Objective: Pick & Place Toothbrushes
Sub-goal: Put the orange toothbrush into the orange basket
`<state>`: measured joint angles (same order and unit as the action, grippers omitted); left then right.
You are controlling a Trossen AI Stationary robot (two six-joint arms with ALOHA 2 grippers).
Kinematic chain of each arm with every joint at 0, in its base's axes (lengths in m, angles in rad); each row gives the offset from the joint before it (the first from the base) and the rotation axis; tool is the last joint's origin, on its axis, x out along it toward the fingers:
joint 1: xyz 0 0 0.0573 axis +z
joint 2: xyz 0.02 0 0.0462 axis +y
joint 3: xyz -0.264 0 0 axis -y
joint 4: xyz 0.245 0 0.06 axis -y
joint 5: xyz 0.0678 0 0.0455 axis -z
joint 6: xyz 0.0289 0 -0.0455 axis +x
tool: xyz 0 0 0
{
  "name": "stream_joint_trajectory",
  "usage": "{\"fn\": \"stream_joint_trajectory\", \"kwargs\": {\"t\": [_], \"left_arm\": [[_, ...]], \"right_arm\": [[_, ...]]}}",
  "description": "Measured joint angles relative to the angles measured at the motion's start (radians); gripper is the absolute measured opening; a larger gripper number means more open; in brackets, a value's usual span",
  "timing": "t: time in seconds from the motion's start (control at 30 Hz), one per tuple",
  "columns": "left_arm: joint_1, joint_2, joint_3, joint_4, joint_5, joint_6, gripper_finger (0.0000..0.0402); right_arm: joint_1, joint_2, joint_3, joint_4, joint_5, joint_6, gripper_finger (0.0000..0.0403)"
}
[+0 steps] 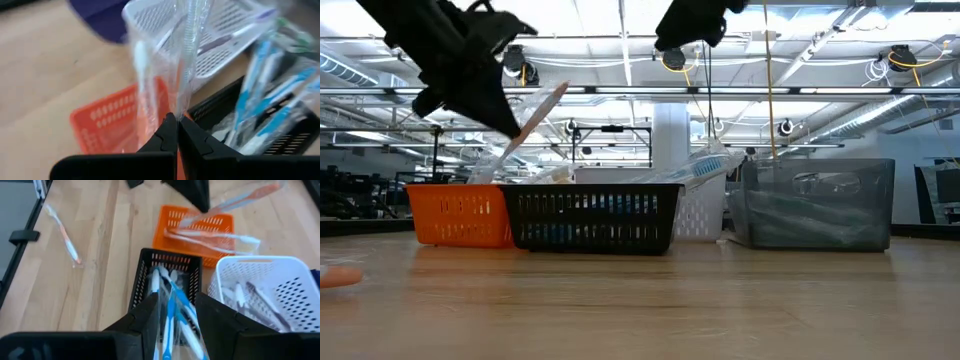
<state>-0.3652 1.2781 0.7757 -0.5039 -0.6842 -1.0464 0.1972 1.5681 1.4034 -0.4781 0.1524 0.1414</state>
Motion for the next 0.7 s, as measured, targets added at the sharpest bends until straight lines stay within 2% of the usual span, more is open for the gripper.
{"fn": "stream_joint_trajectory", "kwargs": {"t": [0.17, 0.43, 0.7], "left_arm": [[0.028, 0.0, 0.0, -0.055, 0.074, -0.105, 0.0], [0.061, 0.0, 0.0, -0.056, 0.128, -0.112, 0.0], [0.077, 0.0, 0.0, -0.057, 0.129, -0.089, 0.0001]], "right_arm": [[0.02, 0.0, -0.068, 0.06, 0.0, 0.024, 0.0118], [0.064, 0.0, -0.206, 0.249, 0.0, 0.03, 0.0116], [0.103, 0.0, -0.323, 0.423, 0.0, 0.03, 0.0116]]}}
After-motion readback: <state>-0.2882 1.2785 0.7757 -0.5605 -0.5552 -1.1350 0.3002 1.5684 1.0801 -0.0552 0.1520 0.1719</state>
